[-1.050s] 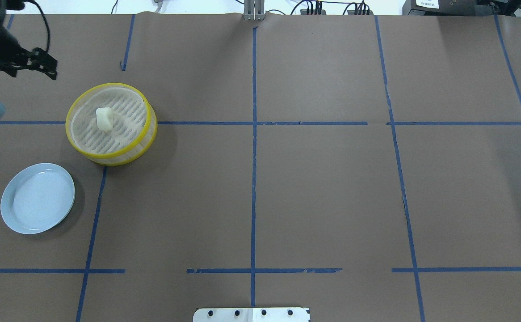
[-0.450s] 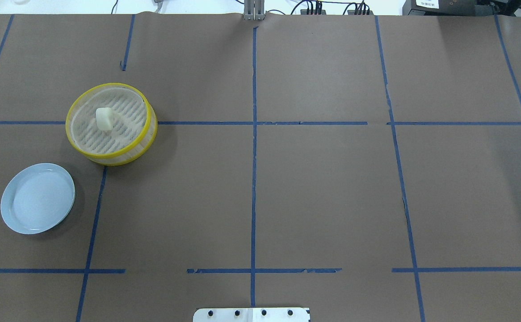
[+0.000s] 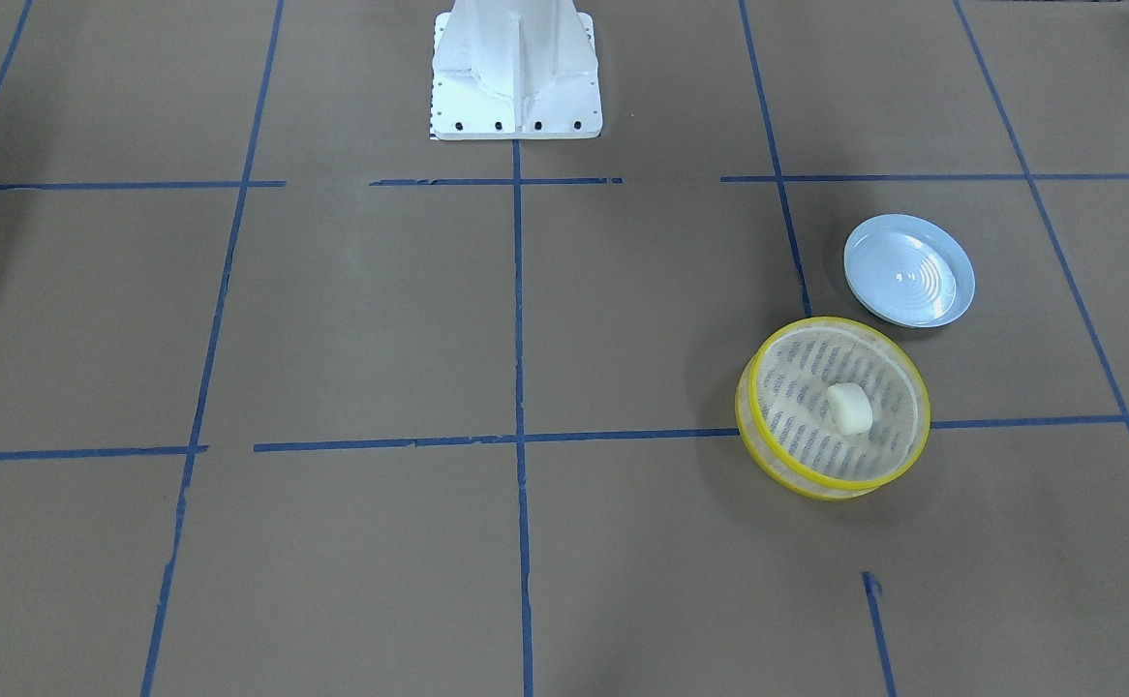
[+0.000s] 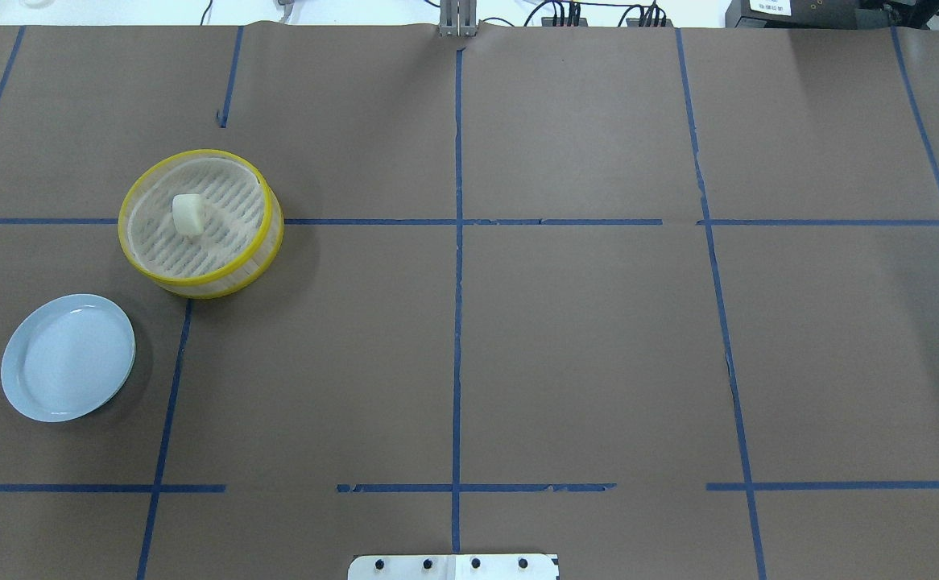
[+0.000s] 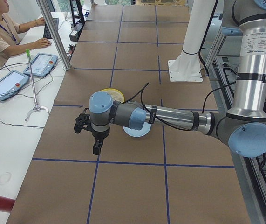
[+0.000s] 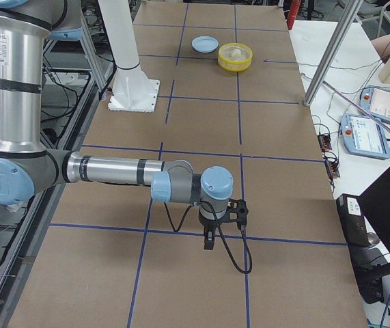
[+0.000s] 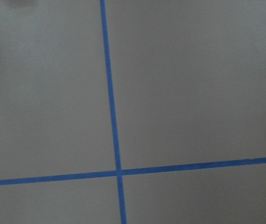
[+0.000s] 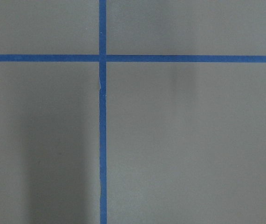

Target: Place bun in steamer

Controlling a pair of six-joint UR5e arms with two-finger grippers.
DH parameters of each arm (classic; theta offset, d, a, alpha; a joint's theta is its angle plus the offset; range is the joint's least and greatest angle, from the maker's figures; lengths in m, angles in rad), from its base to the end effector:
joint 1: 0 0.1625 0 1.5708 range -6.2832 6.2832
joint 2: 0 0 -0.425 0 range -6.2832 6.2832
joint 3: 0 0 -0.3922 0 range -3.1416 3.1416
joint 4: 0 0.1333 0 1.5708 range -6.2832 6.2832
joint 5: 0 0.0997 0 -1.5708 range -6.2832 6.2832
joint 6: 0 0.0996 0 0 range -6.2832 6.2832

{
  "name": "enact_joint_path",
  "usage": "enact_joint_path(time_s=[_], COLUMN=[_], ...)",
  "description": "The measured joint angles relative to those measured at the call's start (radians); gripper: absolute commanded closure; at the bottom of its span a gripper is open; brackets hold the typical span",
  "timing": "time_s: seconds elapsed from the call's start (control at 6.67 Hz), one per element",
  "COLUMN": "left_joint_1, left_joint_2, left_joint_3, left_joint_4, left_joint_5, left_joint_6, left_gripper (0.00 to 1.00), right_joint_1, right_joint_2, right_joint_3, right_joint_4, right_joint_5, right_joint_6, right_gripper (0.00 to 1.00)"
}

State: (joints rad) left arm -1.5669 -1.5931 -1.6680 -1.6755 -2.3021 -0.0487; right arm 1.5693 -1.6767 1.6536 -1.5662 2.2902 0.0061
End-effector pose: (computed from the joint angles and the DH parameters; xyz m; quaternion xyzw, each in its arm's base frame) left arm -0.0648 -0.5128 0.5907 0.0951 0.3579 0.0192 0.9287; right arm 0.0670 -0.4456 0.6709 -0.0100 -0.3519 0.0054 0.9360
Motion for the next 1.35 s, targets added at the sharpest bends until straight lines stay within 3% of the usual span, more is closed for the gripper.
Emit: enact_joint_path(time_s=[0.45,0.9,1.35], left_joint_1=[-0.009,-0.044,-0.051], left_joint_2=[0.021,0.041,0.112], left_joint_3=[0.0,-0.004,-0.049], left_joint_4=[0.037,0.146,0.171], left_joint_5=[-0.049,-0.077,-0.078], left_joint_6=[0.015,0.179,0.155], left_gripper=[0.02,0.0,0.0], right_joint_1=[0.0,0.0,0.0], right_joint_2=[0.0,0.0,0.0], right_joint_3=[0.0,0.0,0.0], right_joint_4=[0.0,0.0,0.0], right_joint_5=[0.0,0.0,0.0], right_joint_6=[0.0,0.0,0.0], right_gripper=[0.0,0.0,0.0])
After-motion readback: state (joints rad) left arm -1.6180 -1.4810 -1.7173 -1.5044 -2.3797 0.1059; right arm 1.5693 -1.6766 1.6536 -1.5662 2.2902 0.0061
